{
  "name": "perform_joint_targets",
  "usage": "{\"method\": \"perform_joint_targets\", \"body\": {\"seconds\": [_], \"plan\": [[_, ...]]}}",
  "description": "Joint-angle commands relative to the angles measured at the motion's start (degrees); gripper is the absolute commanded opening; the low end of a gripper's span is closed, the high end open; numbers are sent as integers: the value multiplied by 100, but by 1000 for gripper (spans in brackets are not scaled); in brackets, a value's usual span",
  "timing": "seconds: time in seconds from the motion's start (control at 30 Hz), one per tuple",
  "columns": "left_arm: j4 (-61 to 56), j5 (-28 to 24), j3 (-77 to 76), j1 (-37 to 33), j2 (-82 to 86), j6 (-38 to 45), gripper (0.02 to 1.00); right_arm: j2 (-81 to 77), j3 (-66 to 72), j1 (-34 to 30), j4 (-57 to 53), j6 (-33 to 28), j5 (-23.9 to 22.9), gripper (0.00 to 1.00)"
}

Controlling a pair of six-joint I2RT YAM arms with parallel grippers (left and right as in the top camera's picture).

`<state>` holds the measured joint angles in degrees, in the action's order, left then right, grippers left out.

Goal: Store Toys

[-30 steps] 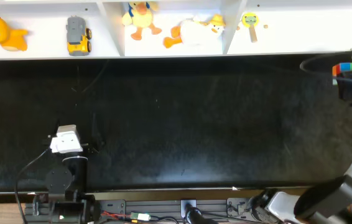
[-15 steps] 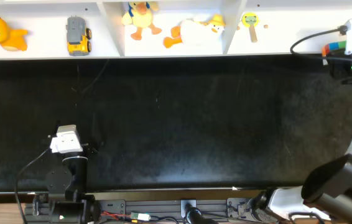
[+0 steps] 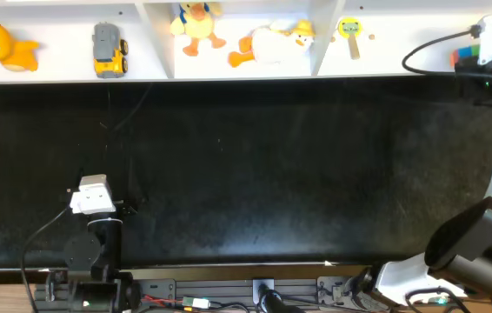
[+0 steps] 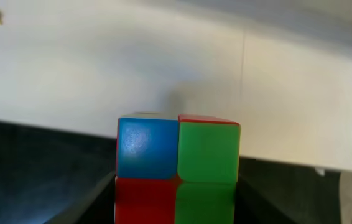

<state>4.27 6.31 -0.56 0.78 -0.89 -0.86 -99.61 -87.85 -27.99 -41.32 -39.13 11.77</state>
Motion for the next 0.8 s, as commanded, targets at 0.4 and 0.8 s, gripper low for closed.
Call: {"method": "perform_joint_targets", "body": {"seconds": [0.4,0.8], "plan": [[9,68,11,20,74,131,998,-597,-245,369,546,385,44,454],[9,68,11,20,74,131,998,-785,-245,372,1075,664,48,463]]}}
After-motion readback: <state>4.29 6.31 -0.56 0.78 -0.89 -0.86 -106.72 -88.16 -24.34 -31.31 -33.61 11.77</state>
